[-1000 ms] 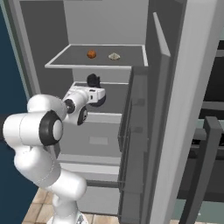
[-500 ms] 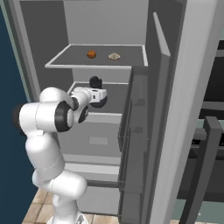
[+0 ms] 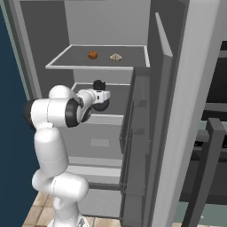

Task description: Move the tangerine and dumpling from the second highest shelf to the top shelf to make space. Then, place the pitcher from the counter on the cleared second highest shelf.

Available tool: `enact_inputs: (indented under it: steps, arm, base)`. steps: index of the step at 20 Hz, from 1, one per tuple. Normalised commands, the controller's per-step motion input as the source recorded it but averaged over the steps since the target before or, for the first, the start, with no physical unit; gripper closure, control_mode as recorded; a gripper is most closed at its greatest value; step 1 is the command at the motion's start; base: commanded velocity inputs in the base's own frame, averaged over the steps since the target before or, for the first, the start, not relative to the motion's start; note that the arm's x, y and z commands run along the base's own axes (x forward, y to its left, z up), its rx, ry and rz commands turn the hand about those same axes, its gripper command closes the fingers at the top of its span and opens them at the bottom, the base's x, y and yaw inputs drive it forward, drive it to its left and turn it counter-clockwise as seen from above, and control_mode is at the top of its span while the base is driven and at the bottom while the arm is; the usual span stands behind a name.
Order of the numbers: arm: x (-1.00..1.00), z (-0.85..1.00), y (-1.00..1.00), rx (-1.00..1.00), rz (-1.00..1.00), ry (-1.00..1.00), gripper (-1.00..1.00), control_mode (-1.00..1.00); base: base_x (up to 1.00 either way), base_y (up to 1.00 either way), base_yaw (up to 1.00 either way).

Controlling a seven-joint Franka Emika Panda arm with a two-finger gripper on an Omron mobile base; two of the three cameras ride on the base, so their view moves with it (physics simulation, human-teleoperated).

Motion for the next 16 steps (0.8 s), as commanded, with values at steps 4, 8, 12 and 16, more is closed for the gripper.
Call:
enact_inputs:
  steps: [4, 8, 12, 16]
  arm:
    - [0.22, -0.41, 0.0, -0.05, 0.0, 0.0, 1.0, -1.0]
    - [0.16, -0.4, 0.0, -0.08, 0.0, -0.03, 1.0, -1.0]
    - [0.06, -0.38, 0.03, -0.11, 0.0, -0.07, 1.0, -1.0]
    - [0.02, -0.33, 0.04, -0.11, 0.0, -0.08, -1.0, -1.0]
  base:
    - [0.0, 0.0, 0.0]
    - [0.0, 0.0, 0.0]
    - [0.0, 0.0, 0.0]
    - [0.0, 0.0, 0.0]
